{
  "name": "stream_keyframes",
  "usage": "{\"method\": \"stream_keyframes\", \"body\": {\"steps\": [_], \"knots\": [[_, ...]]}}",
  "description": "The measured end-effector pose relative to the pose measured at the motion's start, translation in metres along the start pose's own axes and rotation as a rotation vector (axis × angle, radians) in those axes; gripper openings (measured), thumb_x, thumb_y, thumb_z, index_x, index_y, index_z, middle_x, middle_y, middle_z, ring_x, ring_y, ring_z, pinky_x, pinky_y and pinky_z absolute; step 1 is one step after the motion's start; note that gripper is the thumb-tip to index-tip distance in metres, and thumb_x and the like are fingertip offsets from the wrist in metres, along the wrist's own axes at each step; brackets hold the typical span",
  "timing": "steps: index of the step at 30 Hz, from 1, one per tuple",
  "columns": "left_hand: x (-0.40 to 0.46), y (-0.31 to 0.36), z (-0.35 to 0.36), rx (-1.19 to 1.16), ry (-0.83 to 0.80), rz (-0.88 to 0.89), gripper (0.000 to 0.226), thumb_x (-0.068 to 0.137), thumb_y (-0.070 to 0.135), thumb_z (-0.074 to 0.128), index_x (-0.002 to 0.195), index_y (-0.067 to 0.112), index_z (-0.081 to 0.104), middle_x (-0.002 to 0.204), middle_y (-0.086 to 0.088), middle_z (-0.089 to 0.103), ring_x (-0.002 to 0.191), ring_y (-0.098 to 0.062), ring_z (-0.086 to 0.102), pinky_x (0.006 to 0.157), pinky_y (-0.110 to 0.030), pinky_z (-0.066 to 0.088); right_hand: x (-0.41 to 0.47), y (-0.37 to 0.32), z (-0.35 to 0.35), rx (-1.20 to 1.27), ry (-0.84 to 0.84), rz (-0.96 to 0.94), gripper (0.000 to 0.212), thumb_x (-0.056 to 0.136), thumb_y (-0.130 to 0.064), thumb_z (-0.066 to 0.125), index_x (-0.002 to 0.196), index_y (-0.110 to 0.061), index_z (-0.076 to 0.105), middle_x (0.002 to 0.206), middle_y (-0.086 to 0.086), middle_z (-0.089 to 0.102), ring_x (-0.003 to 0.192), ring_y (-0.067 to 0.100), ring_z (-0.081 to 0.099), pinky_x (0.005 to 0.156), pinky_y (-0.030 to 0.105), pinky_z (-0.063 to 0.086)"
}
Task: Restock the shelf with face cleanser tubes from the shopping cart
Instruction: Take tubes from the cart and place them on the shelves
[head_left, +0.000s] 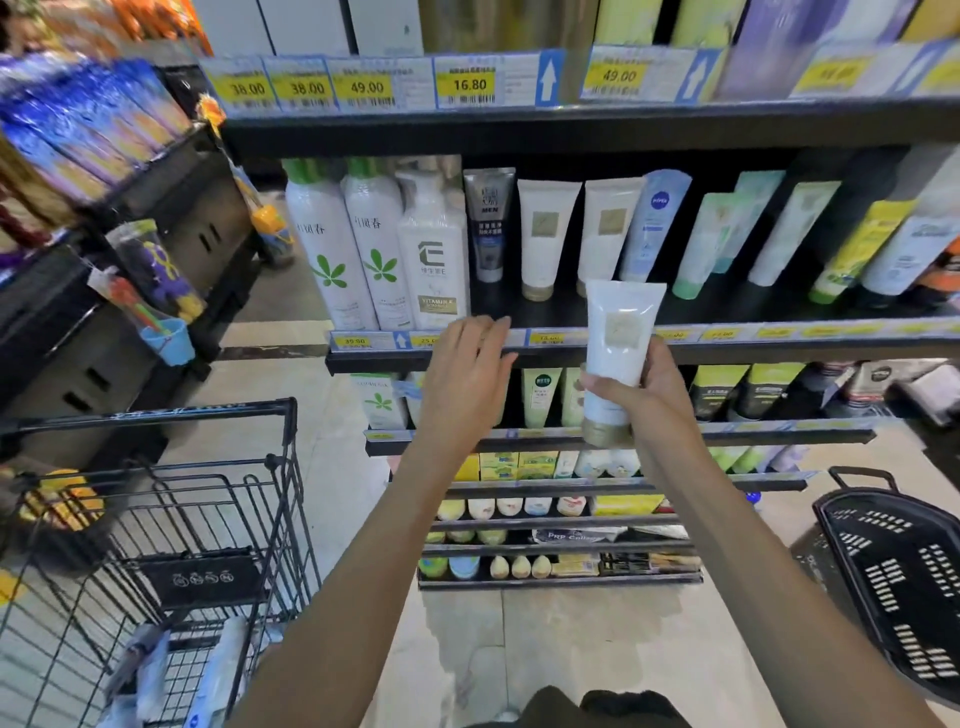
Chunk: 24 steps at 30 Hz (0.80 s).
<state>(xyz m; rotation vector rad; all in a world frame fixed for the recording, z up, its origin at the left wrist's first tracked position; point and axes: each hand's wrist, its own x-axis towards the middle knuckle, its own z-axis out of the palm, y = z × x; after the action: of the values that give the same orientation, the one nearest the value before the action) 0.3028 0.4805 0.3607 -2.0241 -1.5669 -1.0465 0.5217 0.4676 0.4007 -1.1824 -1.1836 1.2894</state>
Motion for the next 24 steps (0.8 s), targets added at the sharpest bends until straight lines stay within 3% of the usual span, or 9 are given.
{"method": "stream_keyframes", "body": {"steps": [5,12,16,24], "knots": [[0.026,-0.005,0.016,0.049,-0.152,0.047,0.047,0.092,0.020,0.074,0.131,-0.002,0.062,0.120,-0.018,0.067,0.109,-0.035,0.062,0.096,-0.047,0.052,0.022,-0.029,0.010,-0.009,0.031,-0.112,0.066,0.072,-0.019,0.090,0.127,-0.026,0.054,0.121,-0.001,0.070,0.113,0.024,0.068,0.096,0.059,0.056],[0.030,-0.011,0.019,0.062,-0.237,0.047,0.031,0.086,0.024,0.079,0.109,0.006,0.069,0.088,-0.009,0.069,0.080,-0.030,0.065,0.071,-0.043,0.052,0.056,-0.054,0.028,-0.081,0.037,-0.240,0.065,0.078,-0.011,0.088,0.132,-0.024,0.054,0.123,-0.009,0.069,0.115,0.005,0.064,0.099,0.035,0.056],[0.033,-0.017,0.019,0.042,-0.282,0.040,0.034,0.084,0.024,0.081,0.111,0.006,0.069,0.086,-0.010,0.068,0.079,-0.032,0.065,0.071,-0.042,0.050,0.077,-0.062,0.042,-0.137,0.053,-0.267,0.060,0.077,-0.012,0.089,0.123,-0.028,0.054,0.118,-0.010,0.069,0.108,0.002,0.064,0.095,0.032,0.056],[0.026,-0.016,0.023,0.037,-0.257,0.003,0.032,0.086,0.023,0.079,0.111,0.007,0.068,0.089,-0.008,0.067,0.083,-0.030,0.063,0.075,-0.042,0.049,0.112,-0.052,0.059,-0.316,0.100,-0.236,0.059,0.076,-0.014,0.089,0.121,-0.015,0.050,0.113,-0.004,0.065,0.105,0.014,0.062,0.079,0.021,0.050]]}}
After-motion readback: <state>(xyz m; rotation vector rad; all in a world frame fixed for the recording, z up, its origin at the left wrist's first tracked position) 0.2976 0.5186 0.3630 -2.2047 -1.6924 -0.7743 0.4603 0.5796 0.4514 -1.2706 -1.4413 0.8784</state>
